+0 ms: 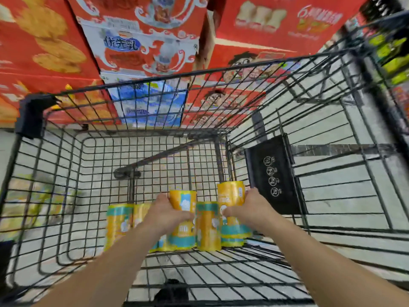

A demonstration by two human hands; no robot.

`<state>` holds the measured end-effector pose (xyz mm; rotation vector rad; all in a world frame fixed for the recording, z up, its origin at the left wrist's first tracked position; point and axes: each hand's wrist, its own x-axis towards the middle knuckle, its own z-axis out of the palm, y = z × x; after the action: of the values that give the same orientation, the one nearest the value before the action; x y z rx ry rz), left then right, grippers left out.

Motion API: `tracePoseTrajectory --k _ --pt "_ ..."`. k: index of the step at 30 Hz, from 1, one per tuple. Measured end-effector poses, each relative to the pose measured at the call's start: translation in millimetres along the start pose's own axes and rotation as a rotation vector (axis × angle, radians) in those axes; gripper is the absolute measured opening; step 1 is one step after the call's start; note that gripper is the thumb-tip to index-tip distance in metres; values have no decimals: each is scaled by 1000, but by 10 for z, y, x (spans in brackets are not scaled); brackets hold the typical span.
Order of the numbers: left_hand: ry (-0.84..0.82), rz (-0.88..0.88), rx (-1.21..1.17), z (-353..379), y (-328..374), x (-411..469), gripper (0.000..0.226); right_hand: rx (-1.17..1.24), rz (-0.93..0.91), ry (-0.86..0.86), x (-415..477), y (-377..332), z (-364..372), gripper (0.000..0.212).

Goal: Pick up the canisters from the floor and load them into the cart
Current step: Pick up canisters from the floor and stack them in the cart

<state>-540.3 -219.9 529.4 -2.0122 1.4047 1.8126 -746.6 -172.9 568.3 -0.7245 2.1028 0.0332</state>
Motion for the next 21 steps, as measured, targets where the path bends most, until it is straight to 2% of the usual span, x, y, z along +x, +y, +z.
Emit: tracePoseTrajectory --k 3,4,6,10,13,15,17,21 --pt "-42 -46 135 191 -59 165 115 -8 107 -23 239 250 -4 86" --pt "-39 -69 150 241 -86 214 118 7 138 -25 311 326 5 87" --pt "-17 -98 168 310 -123 290 109 -24 186 -33 421 449 20 85" --pt "-52 -135 110 382 -127 345 76 -72 230 -53 565 561 30 84" --pt "-69 -157 46 403 -167 401 65 -238 235 -65 598 574 41 72" --pt "-54 -140 93 389 -183 406 58 -342 217 -29 581 562 78 59" --pt "-48 -116 195 374 -199 411 55 -349 212 5 566 567 120 51" --pt "-51 -120 145 338 -200 401 45 -338 207 134 481 496 107 50"
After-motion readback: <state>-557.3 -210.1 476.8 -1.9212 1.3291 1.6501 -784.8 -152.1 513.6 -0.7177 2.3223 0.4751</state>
